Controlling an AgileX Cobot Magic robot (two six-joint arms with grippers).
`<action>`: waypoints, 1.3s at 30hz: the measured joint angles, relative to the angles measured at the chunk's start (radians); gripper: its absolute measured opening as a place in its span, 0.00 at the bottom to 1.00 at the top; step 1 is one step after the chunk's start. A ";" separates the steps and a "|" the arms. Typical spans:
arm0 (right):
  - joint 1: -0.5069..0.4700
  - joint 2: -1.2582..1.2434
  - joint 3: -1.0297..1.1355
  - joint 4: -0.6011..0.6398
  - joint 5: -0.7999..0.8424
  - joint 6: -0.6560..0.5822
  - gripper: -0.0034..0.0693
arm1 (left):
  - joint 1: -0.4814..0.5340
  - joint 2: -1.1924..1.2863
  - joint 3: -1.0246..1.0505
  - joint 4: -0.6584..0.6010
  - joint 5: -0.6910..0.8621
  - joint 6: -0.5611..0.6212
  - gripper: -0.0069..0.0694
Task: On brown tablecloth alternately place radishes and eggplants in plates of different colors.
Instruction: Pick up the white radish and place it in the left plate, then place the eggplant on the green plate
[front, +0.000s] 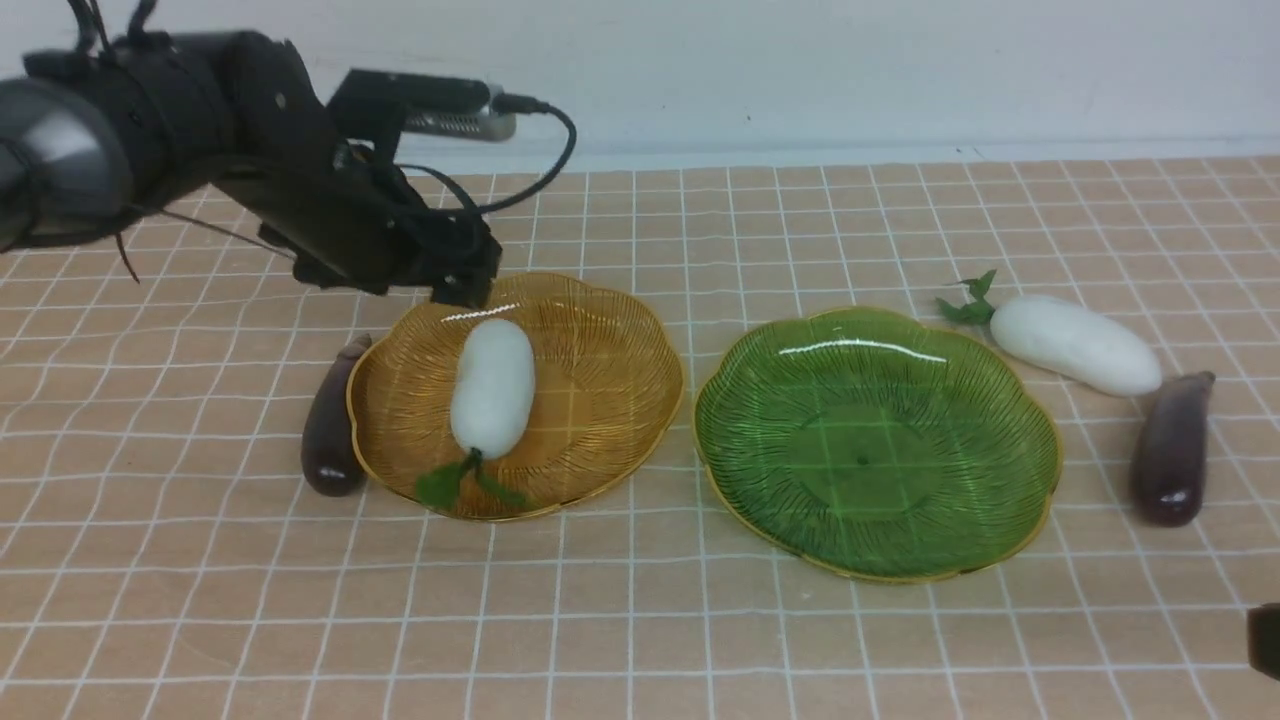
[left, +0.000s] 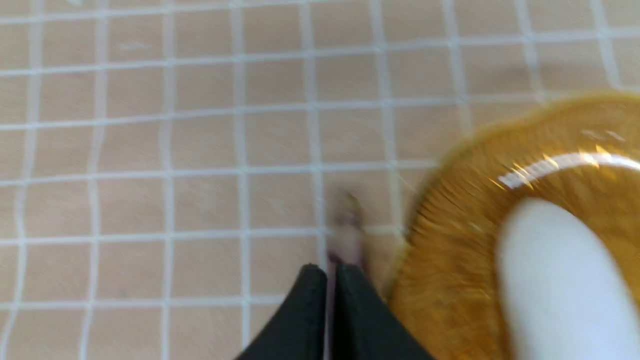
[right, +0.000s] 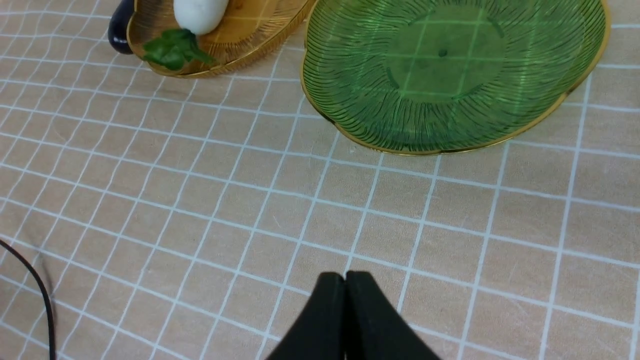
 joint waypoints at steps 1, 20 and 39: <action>0.000 0.000 0.000 0.000 0.005 0.001 0.03 | 0.006 0.022 0.000 0.002 -0.018 0.000 0.10; 0.000 0.000 0.000 0.000 0.035 0.004 0.03 | 0.014 0.262 -0.001 -0.072 -0.121 -0.026 0.77; 0.000 0.000 0.000 0.000 0.035 0.004 0.03 | 0.014 0.266 -0.002 -0.071 0.015 -0.026 0.43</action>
